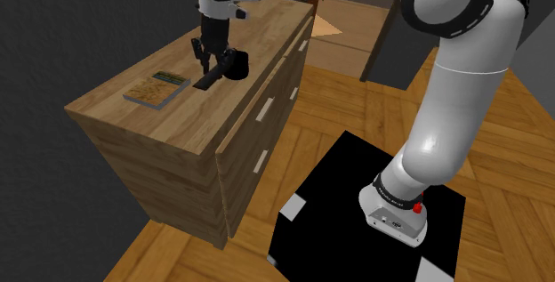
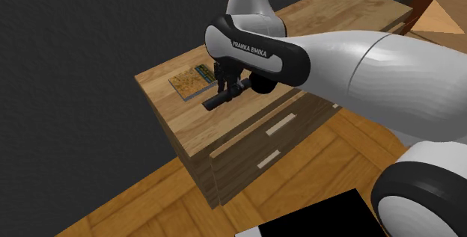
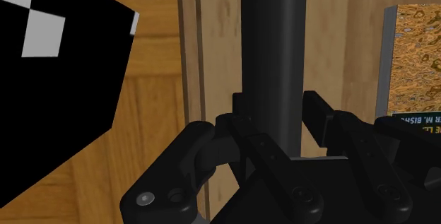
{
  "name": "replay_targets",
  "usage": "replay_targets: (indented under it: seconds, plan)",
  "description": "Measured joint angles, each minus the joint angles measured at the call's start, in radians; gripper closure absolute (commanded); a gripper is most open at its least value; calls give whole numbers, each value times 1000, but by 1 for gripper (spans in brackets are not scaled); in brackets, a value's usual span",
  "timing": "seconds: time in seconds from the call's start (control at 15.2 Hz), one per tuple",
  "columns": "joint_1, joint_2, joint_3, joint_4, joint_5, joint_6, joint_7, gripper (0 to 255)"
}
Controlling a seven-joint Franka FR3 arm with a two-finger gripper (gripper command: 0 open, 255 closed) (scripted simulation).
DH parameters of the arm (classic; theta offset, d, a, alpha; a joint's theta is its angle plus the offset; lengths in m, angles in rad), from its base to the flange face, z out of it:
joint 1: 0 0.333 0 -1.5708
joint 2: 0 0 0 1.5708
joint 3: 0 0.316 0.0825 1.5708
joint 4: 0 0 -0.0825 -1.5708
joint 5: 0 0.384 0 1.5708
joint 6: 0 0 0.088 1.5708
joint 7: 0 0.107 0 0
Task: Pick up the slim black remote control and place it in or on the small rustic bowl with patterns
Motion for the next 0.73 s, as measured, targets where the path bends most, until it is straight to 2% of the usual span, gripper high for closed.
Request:
replay_targets:
  seconds: [0.4,0.73]
  plan:
    - [-56,97,-38,147,-18,-72,-85,255]
    - [-95,230,-68,346,-40,-155,-151,255]
